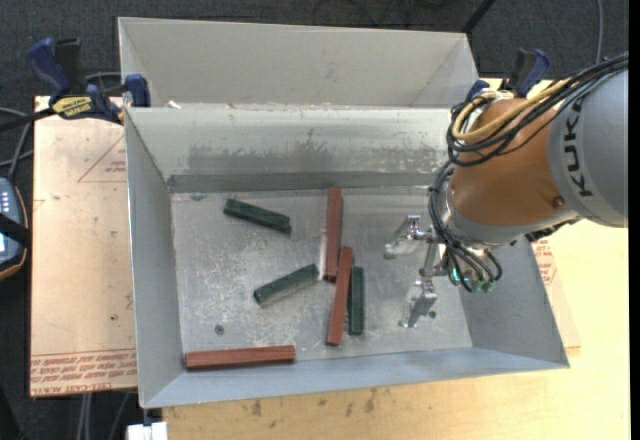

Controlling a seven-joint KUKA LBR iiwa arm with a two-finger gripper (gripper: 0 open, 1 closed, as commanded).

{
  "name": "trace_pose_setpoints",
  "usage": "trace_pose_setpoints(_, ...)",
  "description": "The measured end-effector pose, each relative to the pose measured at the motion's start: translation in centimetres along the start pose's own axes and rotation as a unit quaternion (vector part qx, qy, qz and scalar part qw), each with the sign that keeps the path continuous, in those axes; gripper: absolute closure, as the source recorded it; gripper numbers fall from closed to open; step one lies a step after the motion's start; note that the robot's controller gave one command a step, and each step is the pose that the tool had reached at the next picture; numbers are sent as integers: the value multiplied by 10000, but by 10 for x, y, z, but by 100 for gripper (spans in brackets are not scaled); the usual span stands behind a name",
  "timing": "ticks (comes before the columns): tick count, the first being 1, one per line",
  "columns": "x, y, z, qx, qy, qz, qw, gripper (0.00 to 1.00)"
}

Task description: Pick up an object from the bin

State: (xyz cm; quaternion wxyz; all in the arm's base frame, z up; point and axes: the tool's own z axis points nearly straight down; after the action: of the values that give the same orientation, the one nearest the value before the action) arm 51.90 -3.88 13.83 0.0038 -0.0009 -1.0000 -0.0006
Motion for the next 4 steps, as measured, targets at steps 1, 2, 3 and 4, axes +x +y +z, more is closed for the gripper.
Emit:
trace_pose_setpoints(1, -2, 0, -4, 2, -38, -5, 10000, 0)
trace_pose_setpoints(2, -33, 54, 58, 32, -206, -673, 9975, 100)
trace_pose_setpoints(3, -28, 57, 62, 7, -104, -690, 9976, 0)
trace_pose_setpoints(4, -28, 57, 62, 7, -105, -691, 9976, 0)
